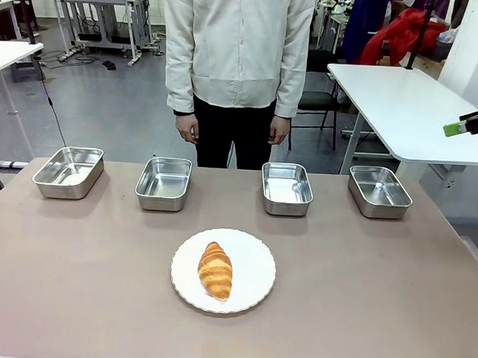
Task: Place the bread in the container.
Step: Place the Butter Roll into the Airtight Container indicated by the human.
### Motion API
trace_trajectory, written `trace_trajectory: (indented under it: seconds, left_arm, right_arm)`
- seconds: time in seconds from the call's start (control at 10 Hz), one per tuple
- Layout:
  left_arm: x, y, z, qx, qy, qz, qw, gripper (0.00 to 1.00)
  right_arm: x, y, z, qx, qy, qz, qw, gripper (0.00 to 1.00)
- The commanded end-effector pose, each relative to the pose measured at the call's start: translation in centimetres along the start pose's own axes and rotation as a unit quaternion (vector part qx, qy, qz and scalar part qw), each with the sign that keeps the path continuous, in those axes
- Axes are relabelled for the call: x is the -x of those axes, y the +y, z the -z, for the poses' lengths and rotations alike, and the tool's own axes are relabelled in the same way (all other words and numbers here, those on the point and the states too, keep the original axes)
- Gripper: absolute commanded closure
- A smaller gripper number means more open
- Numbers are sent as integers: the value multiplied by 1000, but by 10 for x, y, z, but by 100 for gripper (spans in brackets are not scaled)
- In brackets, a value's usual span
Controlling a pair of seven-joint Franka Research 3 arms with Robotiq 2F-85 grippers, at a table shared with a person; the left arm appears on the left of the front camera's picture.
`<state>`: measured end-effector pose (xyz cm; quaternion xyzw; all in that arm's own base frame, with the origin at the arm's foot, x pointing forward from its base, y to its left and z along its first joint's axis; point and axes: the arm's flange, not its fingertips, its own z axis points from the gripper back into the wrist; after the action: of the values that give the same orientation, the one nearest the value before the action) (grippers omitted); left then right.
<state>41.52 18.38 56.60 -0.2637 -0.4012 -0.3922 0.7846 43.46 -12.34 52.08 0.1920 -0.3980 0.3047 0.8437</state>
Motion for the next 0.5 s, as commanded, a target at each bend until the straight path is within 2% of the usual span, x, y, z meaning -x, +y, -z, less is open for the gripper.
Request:
trace_trajectory:
  seconds: [0.0, 0.4]
  left_arm:
    - [1, -1, -2, 3, -4, 7, 1000, 0]
    - [1, -1, -2, 3, -4, 7, 1000, 0]
  right_arm:
    - [-1, 0, 0, -3, -6, 0, 1000, 0]
    - [-1, 0, 0, -3, -6, 0, 1000, 0]
